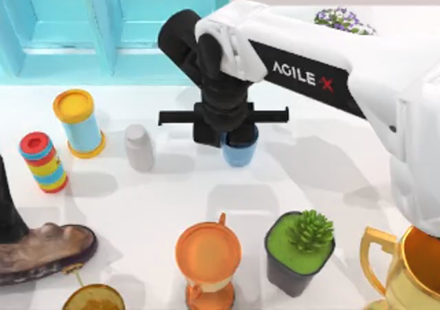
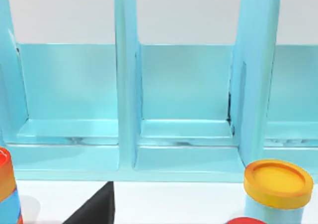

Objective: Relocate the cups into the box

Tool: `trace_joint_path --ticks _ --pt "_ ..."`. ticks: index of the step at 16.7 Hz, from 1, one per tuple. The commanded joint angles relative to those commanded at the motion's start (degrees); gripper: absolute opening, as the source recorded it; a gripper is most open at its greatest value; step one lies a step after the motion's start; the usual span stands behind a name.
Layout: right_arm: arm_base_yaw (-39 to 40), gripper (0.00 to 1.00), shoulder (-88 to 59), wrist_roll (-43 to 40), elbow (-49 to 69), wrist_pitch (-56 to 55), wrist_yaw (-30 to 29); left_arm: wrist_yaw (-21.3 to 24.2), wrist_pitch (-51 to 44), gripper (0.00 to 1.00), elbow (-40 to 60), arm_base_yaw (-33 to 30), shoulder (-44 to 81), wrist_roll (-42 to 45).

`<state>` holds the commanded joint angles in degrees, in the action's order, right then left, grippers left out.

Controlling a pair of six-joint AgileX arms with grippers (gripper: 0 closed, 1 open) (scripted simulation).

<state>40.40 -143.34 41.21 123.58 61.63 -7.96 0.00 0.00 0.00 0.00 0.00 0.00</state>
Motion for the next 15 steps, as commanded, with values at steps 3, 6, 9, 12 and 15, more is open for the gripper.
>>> trace_joint_path --ticks 3,6,9,12,15 --pt "0.0 0.0 0.0 0.0 0.0 0.0 0.0 0.0 0.0 1.0 0.0 0.0 0.0 0.0" --pt "0.2 0.0 0.1 0.0 -0.1 0.0 0.0 0.0 0.0 1.0 0.0 0.0 0.0 0.0" --pt "0.3 0.0 1.5 -0.6 -1.0 1.0 0.0 0.0 0.0 1.0 0.0 0.0 0.0 0.0" --pt "0.3 0.0 5.9 -2.7 -3.3 3.2 0.4 0.0 0.0 1.0 0.0 0.0 0.0 0.0" --pt "-1.8 0.0 11.4 -5.4 -5.9 5.3 1.2 0.0 0.0 1.0 0.0 0.0 0.0 0.0"
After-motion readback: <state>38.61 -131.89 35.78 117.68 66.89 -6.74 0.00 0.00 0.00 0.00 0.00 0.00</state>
